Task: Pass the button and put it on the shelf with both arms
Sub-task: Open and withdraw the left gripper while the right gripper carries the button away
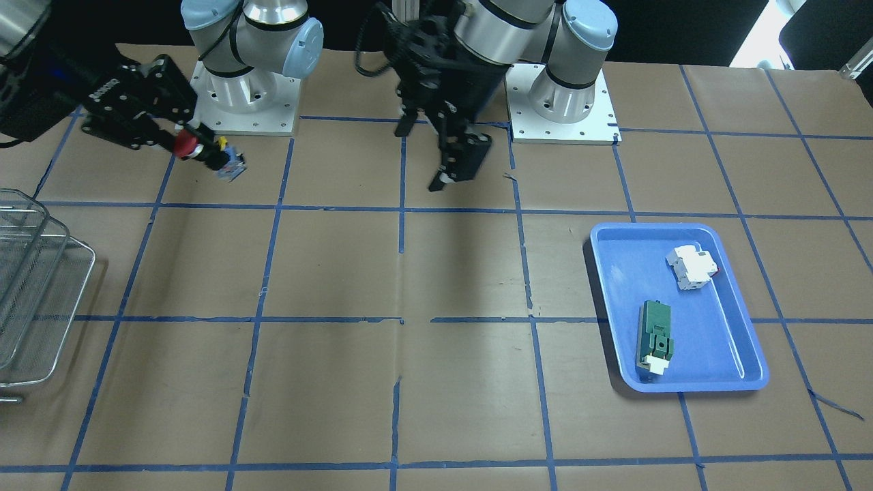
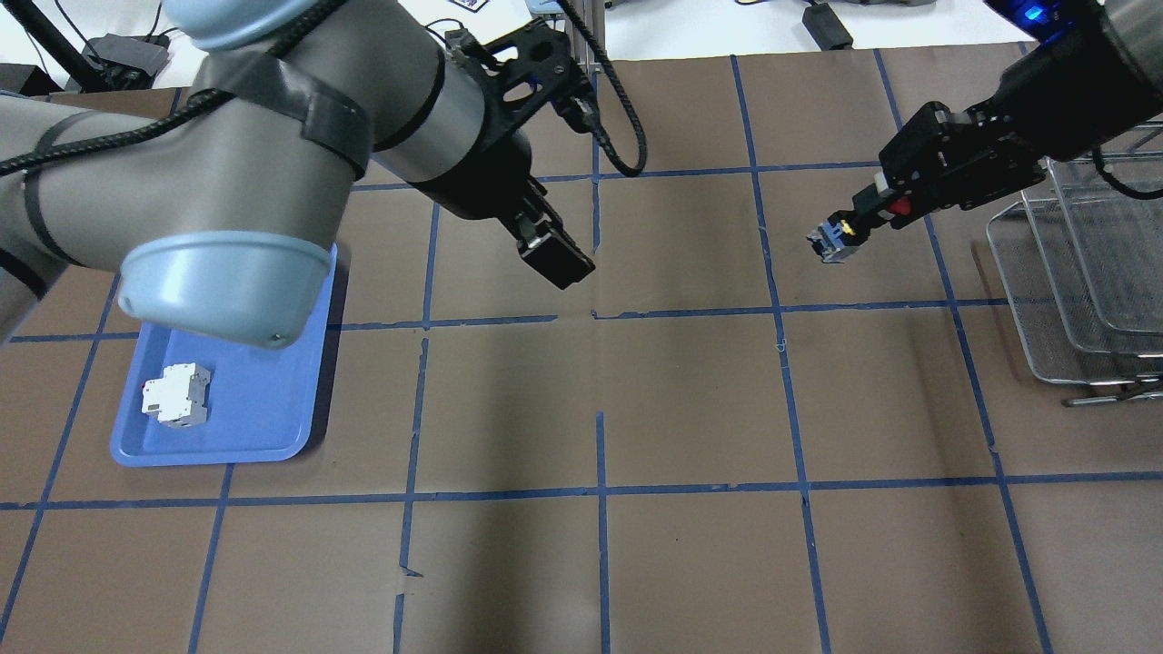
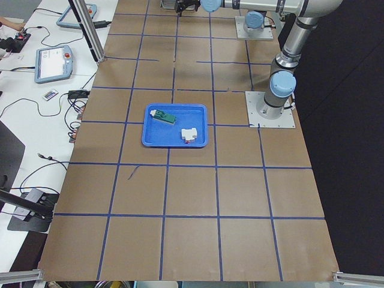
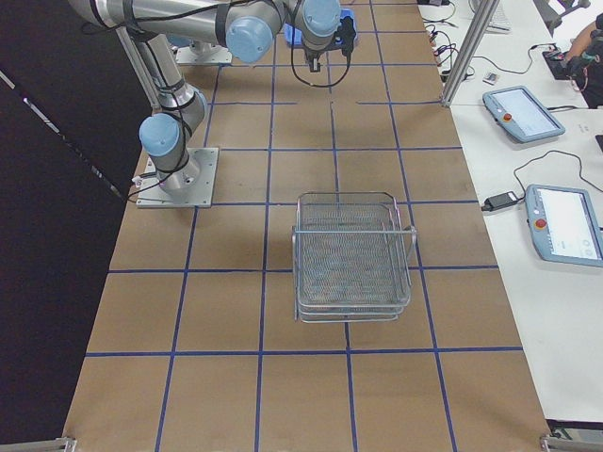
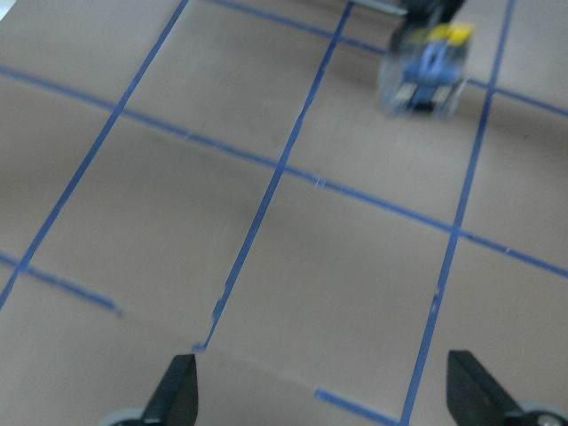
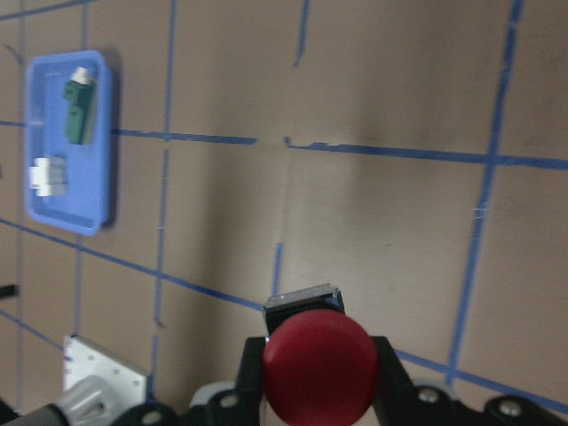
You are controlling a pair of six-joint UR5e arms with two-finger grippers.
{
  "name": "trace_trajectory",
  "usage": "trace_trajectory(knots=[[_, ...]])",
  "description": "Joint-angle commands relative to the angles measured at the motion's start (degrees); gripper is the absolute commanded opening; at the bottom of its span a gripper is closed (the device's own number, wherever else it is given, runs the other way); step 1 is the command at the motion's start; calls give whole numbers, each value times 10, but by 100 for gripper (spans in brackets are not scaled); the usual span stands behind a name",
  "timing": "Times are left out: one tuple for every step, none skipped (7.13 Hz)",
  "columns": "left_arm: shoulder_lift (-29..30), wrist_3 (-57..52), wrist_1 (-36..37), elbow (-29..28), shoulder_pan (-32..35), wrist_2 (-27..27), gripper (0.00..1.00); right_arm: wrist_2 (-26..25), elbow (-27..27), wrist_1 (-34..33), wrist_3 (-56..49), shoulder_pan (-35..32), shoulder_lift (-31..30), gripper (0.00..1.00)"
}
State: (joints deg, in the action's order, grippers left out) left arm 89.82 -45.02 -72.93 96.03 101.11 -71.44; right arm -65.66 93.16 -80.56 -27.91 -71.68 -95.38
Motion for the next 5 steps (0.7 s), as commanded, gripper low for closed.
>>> trace_trajectory(knots=[[-3,2,-56,-2,-115,-64,100,-158,-3,-90,-55,3,1,29],[-8,17,-70,-1,-139,-102,100,-214,-2,-117,-111,16,2,29],[-16,93,-76,-4,-139,-130,100,-228,1,-122,-177,44,5,29],[-17,180,-76,-2,-138,-171,100,-235,5,-129,-214,95,9,29],[-22,232,-84,-2,-136,-171,100,-240,7,-174,-238,133,38,29]])
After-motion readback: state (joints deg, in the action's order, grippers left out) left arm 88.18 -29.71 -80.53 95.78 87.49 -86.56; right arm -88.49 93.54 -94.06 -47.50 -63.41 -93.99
